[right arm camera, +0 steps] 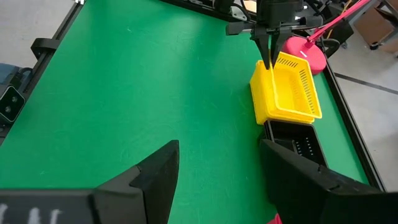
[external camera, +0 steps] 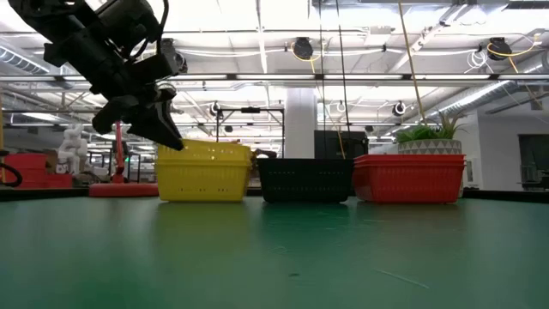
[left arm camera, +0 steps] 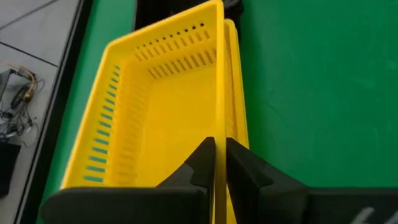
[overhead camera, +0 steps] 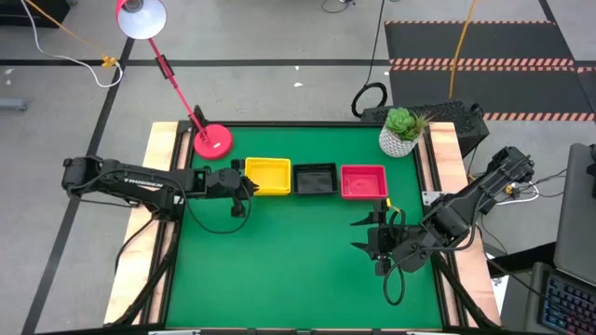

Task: Stack baskets by color
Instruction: Stack the bottom yellow bin on top of the top yellow bin, then return to Home Position

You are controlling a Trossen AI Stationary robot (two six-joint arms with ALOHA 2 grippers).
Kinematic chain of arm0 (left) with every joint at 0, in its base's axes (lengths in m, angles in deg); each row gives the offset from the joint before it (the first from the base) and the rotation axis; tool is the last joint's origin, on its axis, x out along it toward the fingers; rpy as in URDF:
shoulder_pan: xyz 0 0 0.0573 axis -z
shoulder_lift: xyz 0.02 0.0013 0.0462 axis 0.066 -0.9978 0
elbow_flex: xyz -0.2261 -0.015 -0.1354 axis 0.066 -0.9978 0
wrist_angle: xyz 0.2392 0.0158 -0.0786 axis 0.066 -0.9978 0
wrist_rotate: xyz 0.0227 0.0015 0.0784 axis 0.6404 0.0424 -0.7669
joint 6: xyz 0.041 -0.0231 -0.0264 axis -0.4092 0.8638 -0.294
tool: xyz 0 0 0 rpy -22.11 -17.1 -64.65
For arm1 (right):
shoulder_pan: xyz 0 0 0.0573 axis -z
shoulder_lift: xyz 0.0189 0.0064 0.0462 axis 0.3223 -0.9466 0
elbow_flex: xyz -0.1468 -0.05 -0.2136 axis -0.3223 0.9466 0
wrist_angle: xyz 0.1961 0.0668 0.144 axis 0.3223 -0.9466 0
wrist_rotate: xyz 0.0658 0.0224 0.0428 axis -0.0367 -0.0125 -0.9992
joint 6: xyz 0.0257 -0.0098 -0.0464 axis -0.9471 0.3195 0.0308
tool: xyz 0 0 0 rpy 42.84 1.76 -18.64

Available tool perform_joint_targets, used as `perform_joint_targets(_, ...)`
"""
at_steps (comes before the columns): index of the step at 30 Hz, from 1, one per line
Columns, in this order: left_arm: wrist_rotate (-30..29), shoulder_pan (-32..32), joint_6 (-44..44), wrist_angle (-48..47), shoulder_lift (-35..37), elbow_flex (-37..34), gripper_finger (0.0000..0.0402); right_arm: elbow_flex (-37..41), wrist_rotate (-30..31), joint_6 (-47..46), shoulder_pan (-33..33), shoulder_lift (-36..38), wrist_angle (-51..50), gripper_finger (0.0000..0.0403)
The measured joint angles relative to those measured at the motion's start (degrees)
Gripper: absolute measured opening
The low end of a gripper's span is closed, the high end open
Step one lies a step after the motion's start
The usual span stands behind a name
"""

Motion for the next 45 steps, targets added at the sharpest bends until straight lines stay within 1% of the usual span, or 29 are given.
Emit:
perform_joint_targets(3,0.0,0.0,-0.2,-1.3,0.0,0.0,0.0031,0.0,0.0,0.0,0.0,0.0,0.0,0.0215)
perform_joint_targets(6,0.0,0.0,0.1,-1.8,0.0,0.0,0.0039,0.0,0.0,0.0,0.0,0.0,0.0,0.0215)
perform_joint_targets(11,-0.1,0.0,0.3,-1.5,0.0,0.0,0.0064,0.0,0.0,0.0,0.0,0.0,0.0,0.0215)
perform_joint_targets(16,-1.5,0.0,1.2,-1.5,0.0,0.0,0.0088,0.0,0.0,-0.9,0.0,0.0,0.0,0.0215)
perform_joint_targets(22,-0.8,0.0,3.4,-1.1,1.2,0.1,0.0112,0.0,0.2,-1.7,0.0,0.0,0.0,0.0215)
perform_joint_targets(27,0.4,0.0,6.9,-1.3,3.5,0.1,0.0127,0.0,0.3,-1.5,0.0,0.0,0.0,0.0215)
perform_joint_targets(32,0.5,0.0,11.5,-1.9,7.3,1.4,0.0129,0.0,0.7,-1.8,0.0,0.0,0.0,0.0215)
perform_joint_targets(36,4.3,0.9,15.5,-1.9,10.5,3.5,0.0129,0.0,4.5,-2.2,-0.1,0.0,0.1,0.0215)
perform_joint_targets(39,6.0,2.5,16.6,-1.9,12.9,5.1,0.0129,0.0,4.6,-1.9,-0.1,0.0,0.3,0.0214)
perform_joint_targets(42,5.6,4.5,16.5,-1.9,15.0,5.9,0.0129,0.3,4.6,-1.5,-0.5,0.0,1.1,0.0204)
perform_joint_targets(45,3.4,6.8,16.3,-1.8,16.5,6.4,0.0129,1.8,4.6,1.0,-0.9,0.0,3.0,0.0177)
